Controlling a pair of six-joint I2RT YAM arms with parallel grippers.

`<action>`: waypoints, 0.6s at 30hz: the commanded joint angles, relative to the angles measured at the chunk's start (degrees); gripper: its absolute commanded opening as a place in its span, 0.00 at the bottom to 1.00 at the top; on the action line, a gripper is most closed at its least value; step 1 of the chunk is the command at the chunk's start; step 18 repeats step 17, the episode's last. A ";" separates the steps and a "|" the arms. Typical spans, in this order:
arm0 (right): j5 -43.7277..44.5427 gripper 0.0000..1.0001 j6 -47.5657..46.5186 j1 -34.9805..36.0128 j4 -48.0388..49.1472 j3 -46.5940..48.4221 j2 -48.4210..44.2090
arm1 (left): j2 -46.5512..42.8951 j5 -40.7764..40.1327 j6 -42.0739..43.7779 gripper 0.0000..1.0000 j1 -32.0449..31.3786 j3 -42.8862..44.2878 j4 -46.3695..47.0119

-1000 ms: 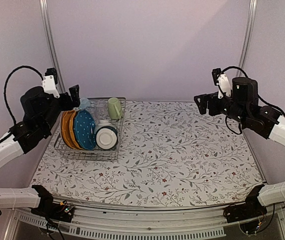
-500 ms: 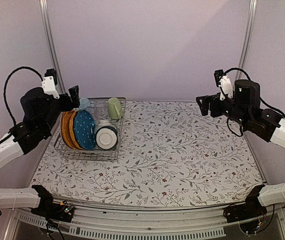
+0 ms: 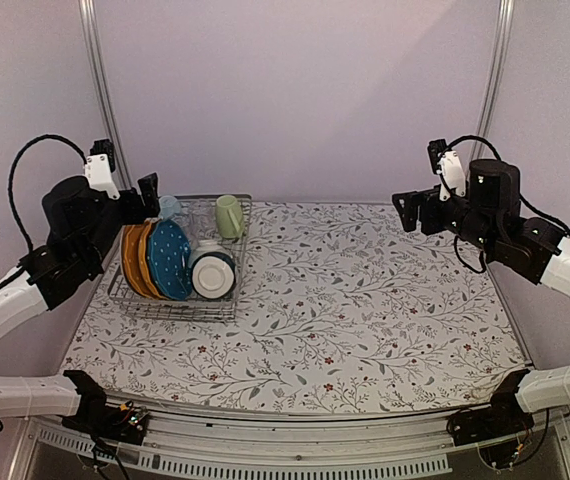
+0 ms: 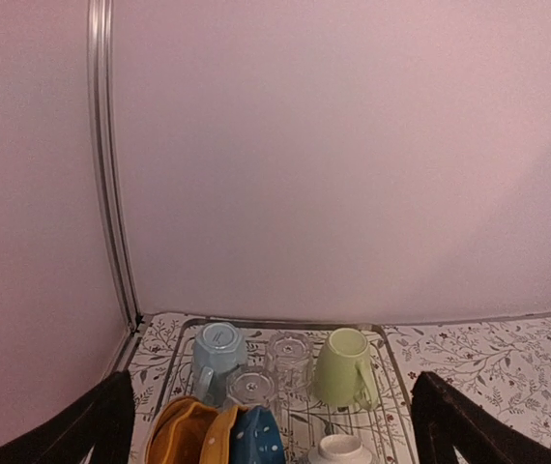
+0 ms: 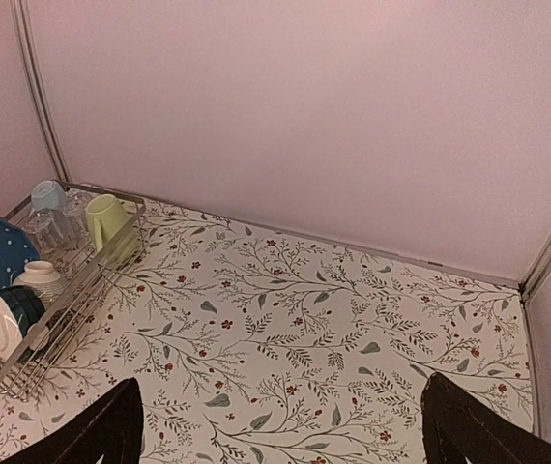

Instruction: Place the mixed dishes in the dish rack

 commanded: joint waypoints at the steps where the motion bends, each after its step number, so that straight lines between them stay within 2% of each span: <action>1: 0.67 0.99 -0.37 -0.23 0.26 0.07 -0.43 | -0.78 -0.25 -0.08 1.00 -0.62 -0.49 -0.28; 18: -0.05 0.99 -0.09 -0.21 -0.07 0.24 0.14 | -0.97 -0.08 0.21 1.00 -0.58 -0.50 -0.64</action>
